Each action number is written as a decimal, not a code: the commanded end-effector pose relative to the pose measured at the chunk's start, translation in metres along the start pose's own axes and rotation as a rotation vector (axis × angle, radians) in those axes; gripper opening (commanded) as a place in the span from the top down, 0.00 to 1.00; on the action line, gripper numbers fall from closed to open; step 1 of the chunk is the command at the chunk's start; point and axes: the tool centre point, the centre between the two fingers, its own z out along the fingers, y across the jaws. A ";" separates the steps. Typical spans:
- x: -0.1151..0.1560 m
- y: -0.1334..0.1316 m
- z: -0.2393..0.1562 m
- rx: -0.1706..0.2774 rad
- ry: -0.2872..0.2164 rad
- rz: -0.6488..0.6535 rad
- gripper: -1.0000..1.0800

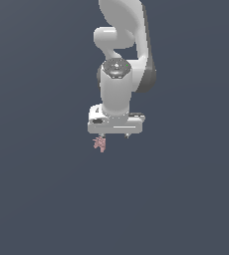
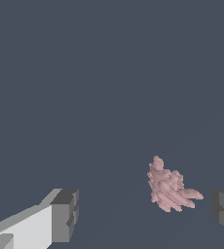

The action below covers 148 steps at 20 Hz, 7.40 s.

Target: Pick up the object and move it to a goal position.

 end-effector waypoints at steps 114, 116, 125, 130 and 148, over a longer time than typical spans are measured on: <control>-0.062 0.061 0.104 0.013 -0.001 -0.922 1.00; -0.065 0.059 0.094 0.013 -0.002 -0.922 1.00; -0.084 0.048 0.029 0.012 -0.002 -0.923 1.00; -0.097 0.039 -0.016 0.013 -0.003 -0.923 1.00; -0.115 0.025 -0.096 0.015 -0.003 -0.922 1.00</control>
